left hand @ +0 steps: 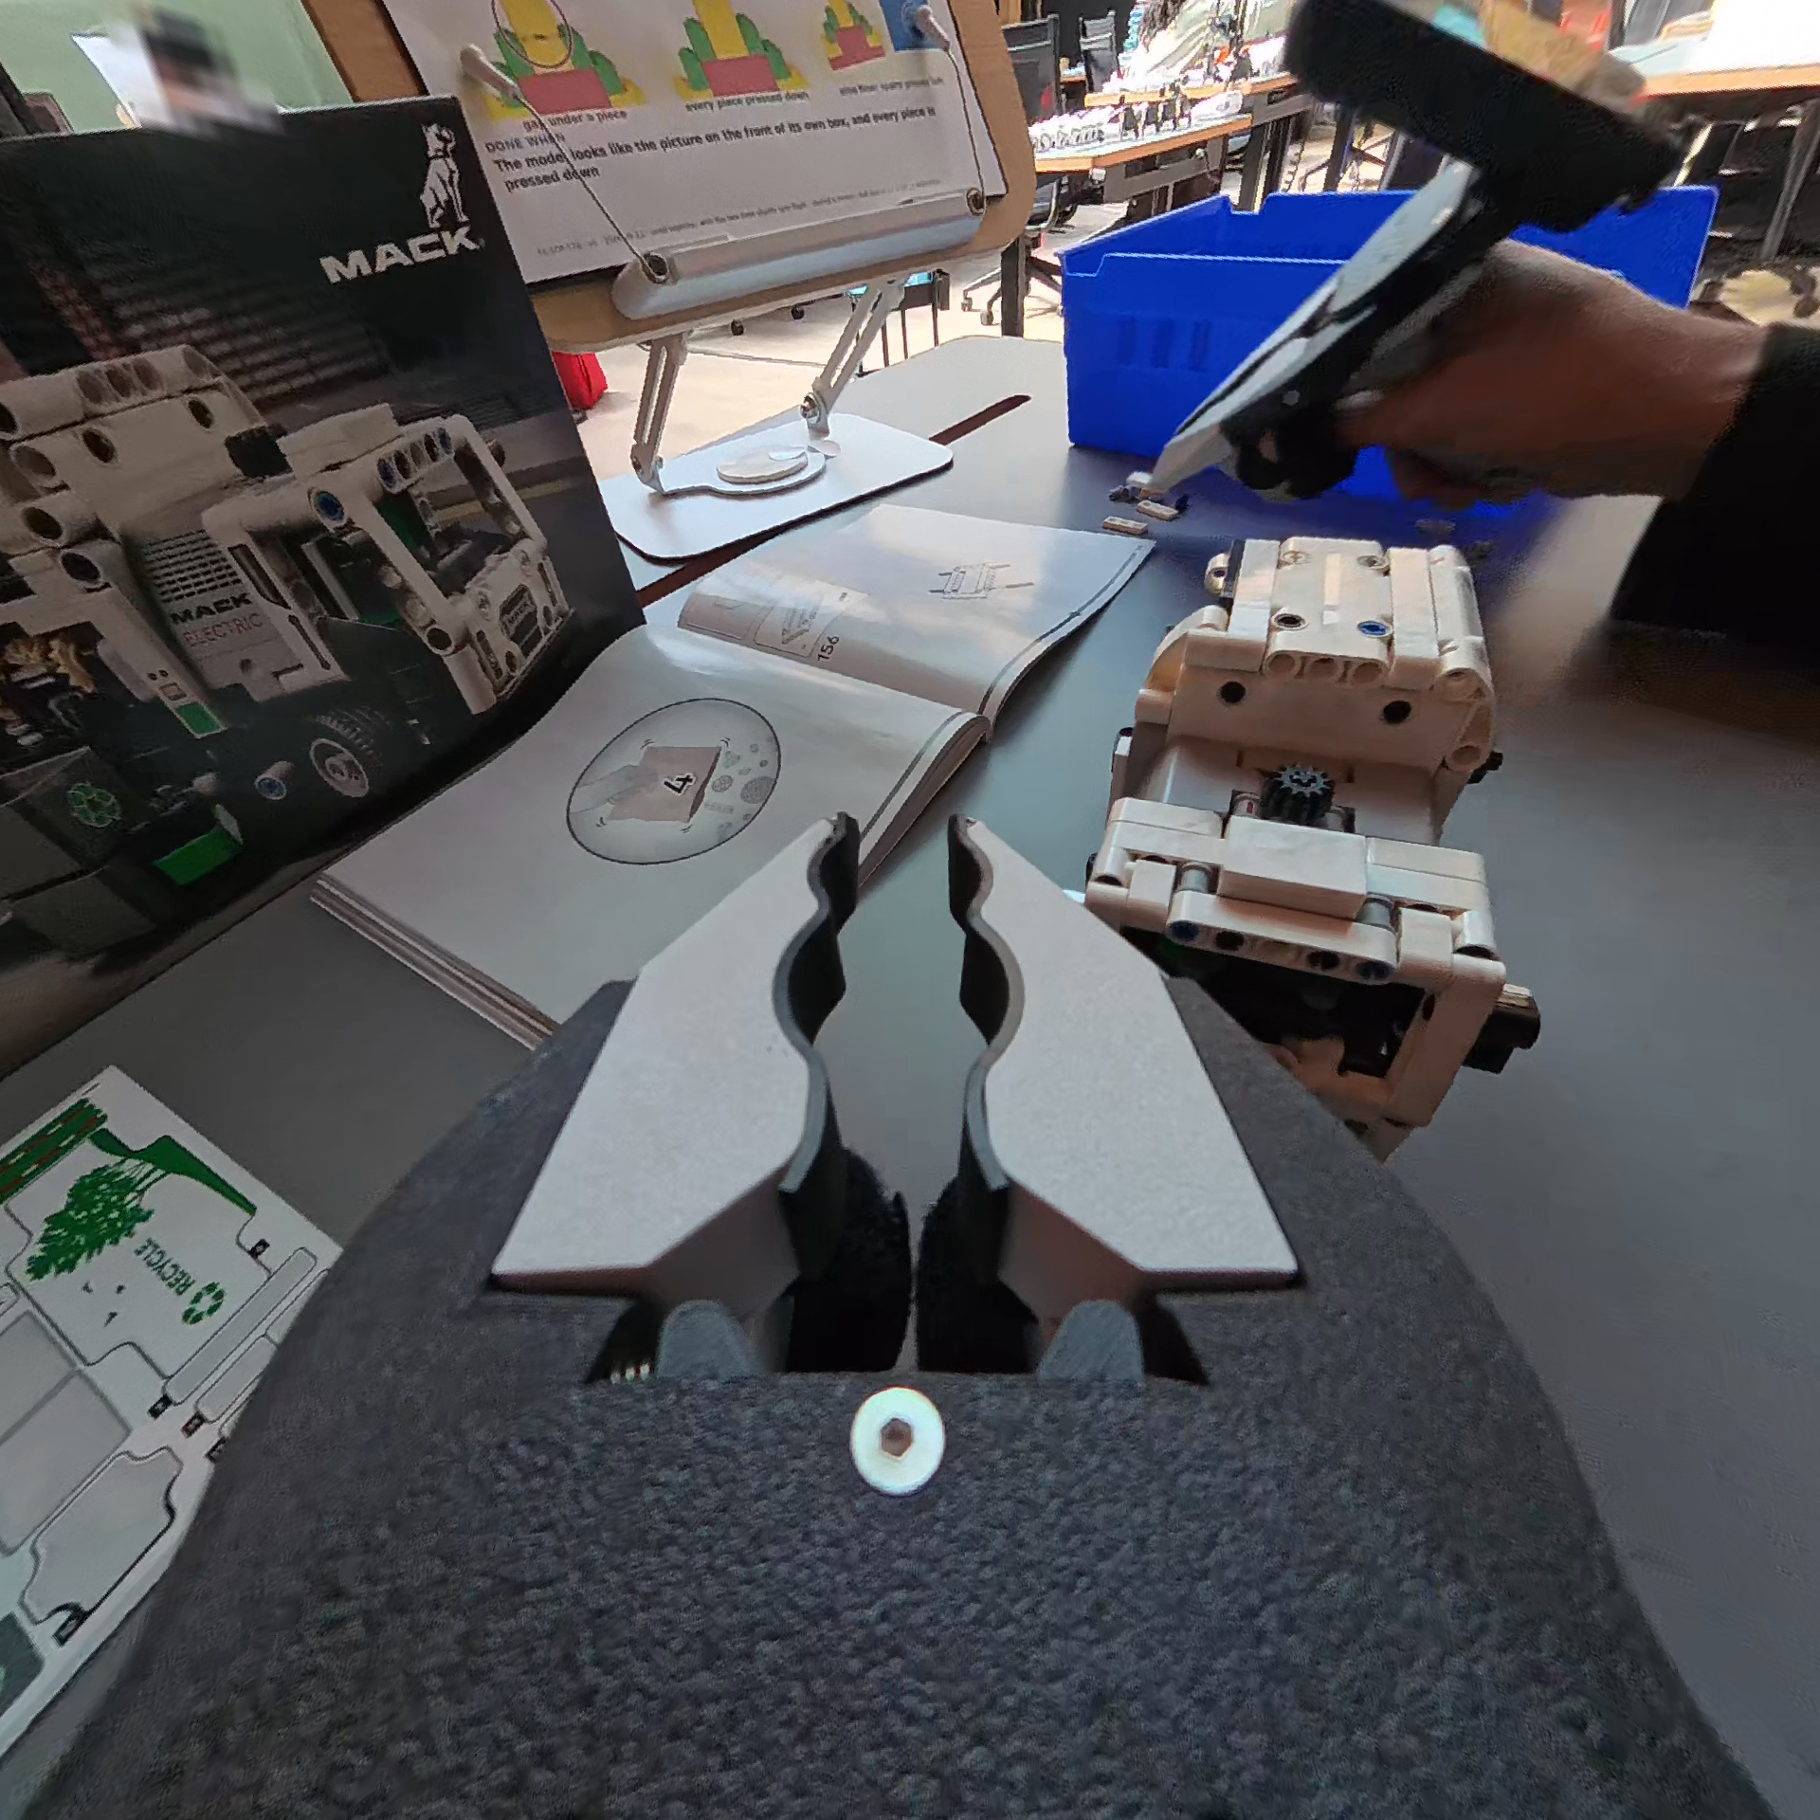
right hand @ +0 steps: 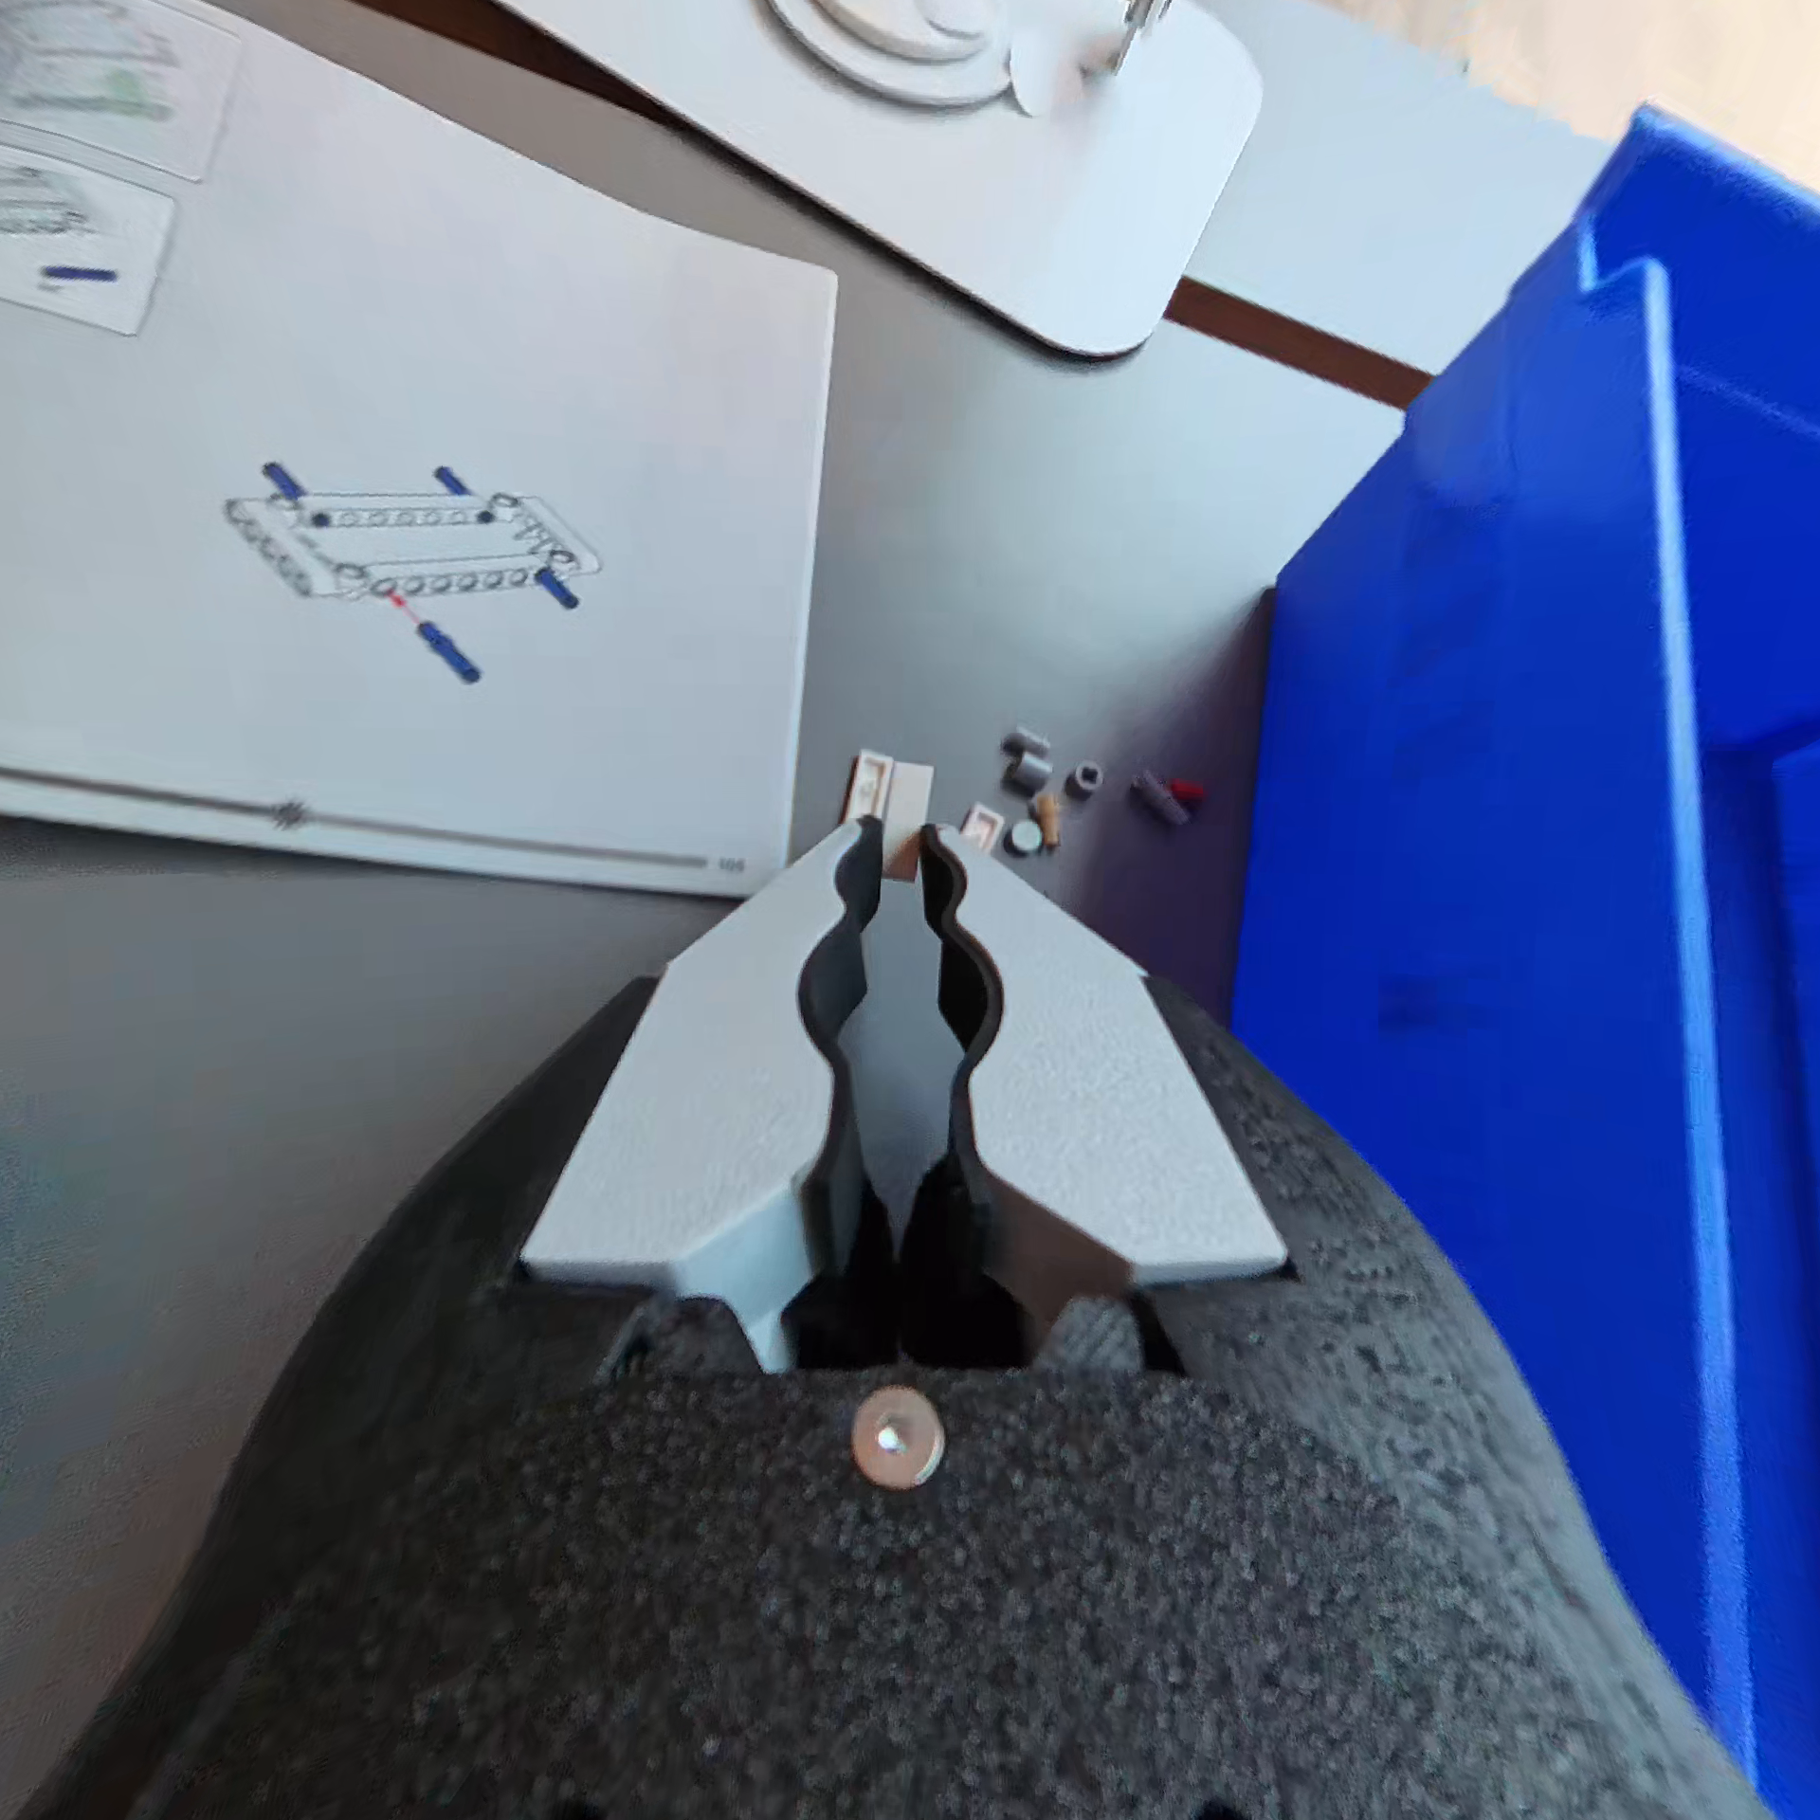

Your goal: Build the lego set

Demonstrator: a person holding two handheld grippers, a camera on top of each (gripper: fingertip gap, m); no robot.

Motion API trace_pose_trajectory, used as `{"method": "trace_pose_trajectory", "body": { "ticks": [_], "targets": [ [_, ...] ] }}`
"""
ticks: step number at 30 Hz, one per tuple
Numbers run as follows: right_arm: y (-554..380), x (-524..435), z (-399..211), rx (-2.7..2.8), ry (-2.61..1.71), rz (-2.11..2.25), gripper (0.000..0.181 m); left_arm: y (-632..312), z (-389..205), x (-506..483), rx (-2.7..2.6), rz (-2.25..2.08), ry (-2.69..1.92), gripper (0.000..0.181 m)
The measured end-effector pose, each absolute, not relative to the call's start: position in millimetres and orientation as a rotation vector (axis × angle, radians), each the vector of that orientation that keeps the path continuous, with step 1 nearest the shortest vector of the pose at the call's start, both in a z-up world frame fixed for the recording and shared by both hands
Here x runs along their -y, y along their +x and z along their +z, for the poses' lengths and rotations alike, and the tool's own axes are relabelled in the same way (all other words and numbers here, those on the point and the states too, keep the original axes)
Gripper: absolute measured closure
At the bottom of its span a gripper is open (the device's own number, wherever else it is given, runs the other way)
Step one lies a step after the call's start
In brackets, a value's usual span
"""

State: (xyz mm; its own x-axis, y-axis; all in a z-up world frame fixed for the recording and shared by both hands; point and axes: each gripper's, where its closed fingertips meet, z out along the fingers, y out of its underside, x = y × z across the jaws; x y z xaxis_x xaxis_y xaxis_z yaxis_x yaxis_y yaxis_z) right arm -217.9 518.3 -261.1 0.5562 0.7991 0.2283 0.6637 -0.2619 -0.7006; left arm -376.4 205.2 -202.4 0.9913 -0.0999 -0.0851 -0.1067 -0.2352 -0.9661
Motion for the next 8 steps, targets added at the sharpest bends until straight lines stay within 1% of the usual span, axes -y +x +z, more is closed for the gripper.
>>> {"method": "trace_pose_trajectory", "body": {
  "ticks": [1,5,8],
  "targets": [
    [-224.9,-527.0,-266.7,1.192,-2.036,0.219,0.174,-375.4,-202.4,-205.0,-0.160,0.012,-1.812,0.165],
    [-228.7,-545.0,-282.9,1.189,-2.143,0.198,0.174,-379.1,-200.5,-202.8,-0.172,0.055,-1.812,0.165],
    [-228.8,-542.6,-279.6,1.148,-2.156,0.260,0.173,-385.3,-199.2,-201.7,-0.148,0.055,-1.809,0.165]
  ]
}}
